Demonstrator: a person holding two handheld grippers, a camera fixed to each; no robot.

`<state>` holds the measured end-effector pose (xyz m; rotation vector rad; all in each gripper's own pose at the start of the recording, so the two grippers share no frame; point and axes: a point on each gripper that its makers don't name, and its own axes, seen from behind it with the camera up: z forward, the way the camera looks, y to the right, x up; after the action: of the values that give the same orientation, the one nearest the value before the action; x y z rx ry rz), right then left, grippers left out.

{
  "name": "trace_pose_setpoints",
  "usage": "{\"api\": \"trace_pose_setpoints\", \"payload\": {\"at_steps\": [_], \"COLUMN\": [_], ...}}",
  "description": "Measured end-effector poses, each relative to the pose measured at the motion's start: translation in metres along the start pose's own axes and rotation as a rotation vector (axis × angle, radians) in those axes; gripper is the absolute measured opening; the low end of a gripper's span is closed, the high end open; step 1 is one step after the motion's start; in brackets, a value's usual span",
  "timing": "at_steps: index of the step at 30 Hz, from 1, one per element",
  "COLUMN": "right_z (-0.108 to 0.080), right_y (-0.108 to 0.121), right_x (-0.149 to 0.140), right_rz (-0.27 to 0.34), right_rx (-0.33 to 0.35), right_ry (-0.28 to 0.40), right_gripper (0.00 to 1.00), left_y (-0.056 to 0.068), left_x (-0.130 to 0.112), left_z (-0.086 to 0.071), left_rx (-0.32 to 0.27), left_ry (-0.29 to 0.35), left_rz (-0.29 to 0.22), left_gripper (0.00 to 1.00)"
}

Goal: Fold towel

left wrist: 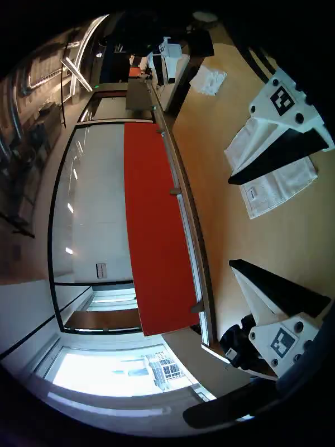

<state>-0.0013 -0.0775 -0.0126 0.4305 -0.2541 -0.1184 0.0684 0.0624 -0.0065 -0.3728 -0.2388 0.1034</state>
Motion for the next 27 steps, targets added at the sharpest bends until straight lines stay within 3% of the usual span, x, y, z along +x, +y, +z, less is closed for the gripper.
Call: {"api": "trace_pose_setpoints", "payload": {"at_steps": [9,14,27], "right_z": [0.001,0.005,0.018], "right_y": [-0.018,-0.024,-0.037], "right_x": [-0.013,-0.027,-0.068], "right_rz": [-0.052,-0.088,-0.100], "right_rx": [0.110,0.140,0.191], "right_ry": [-0.062,-0.098,-0.155], "right_gripper": [1.00,1.00,1.00], "left_y": [0.018,0.028,0.051], "left_x": [-0.016,-0.029,-0.077], "left_z": [0.007,0.012,0.021], "left_rx": [-0.088,-0.116,-0.165], "left_ry": [-0.062,-0.088,-0.150], "left_rz": [0.060,0.082,0.103], "left_gripper": [0.99,0.99,0.99]}}
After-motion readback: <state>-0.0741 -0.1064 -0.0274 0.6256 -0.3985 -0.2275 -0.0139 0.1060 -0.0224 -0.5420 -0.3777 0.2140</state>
